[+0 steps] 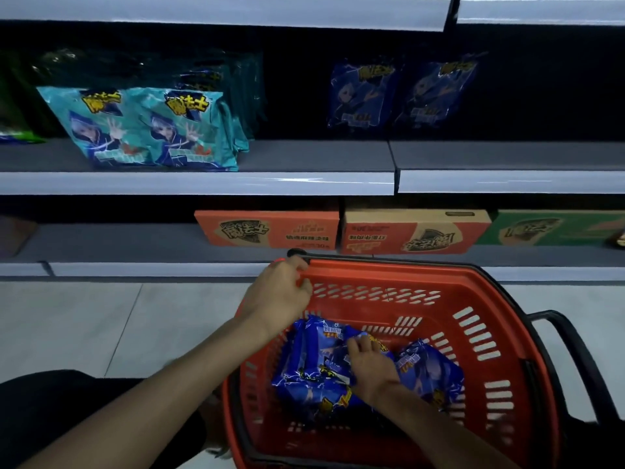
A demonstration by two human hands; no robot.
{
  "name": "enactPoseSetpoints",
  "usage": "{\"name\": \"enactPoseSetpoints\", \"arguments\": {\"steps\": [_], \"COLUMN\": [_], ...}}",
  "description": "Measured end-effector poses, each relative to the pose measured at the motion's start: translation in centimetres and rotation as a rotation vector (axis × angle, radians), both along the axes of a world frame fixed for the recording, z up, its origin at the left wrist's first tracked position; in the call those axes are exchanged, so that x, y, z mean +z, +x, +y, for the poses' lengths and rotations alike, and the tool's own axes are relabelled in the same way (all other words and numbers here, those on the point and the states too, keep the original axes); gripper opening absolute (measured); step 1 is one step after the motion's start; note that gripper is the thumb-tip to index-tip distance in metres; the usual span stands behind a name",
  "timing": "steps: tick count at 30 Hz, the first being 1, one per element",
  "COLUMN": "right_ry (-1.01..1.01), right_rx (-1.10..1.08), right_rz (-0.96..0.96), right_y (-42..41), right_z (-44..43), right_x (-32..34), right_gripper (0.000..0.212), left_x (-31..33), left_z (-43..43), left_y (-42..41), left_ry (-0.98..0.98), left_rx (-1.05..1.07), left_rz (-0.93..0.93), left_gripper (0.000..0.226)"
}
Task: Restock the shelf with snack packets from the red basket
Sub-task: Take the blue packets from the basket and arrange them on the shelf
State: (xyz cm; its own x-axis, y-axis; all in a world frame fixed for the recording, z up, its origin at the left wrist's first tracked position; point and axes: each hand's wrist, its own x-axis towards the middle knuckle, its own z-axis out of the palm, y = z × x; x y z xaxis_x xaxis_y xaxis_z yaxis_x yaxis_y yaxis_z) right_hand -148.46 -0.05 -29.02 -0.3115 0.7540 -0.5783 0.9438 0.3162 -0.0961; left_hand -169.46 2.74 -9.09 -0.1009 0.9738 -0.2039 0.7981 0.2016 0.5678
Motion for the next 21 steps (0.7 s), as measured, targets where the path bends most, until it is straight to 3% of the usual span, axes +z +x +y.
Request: {"name": "enactPoseSetpoints", "arguments": {"steps": [3,6,8,12,13,17,21], "right_ry": [-0.059,-0.069,-0.07,-0.068,-0.053,0.012,0.038], "right_rx": [-0.097,-0.047,-0.048,-0.158,-0.211,-0.451,-0.56], "right_rz": [0.083,0.119,0.131,0.234,0.274,0.448,0.596], "right_y": [1.4,2.7,3.3,4.6,4.8,6.1,7.6], "right_z": [0.4,0.4,0.4,0.4,0.4,0.4,1.3], "right_x": [-0.2,0.0,0.6,1.5,1.8,3.8,6.8], "right_gripper": [0.1,0.096,0.078,0.015,0.011,0.015,0.025], "left_x": [-0.3,-0.4,-0.5,-0.6,-0.7,-1.2,-1.7], "left_z": [0.3,0.4,0.4,0.5,0.5,0.4,0.1], "left_y": [0.7,1.4,1.8,2.1,2.1,2.5,3.4], "left_ry": [-0.003,-0.009,-0.031,-0.044,-0.046,-0.113,-0.216], "left_rx": [-0.022,-0.046,-0.054,-0.066,-0.071,-0.086,-0.086], "left_rz": [-0.004,-0.01,-0.032,-0.017,-0.018,-0.063,-0.173], "left_gripper": [0.033,0.031,0.03,0.026,0.024,0.015,0.02]}}
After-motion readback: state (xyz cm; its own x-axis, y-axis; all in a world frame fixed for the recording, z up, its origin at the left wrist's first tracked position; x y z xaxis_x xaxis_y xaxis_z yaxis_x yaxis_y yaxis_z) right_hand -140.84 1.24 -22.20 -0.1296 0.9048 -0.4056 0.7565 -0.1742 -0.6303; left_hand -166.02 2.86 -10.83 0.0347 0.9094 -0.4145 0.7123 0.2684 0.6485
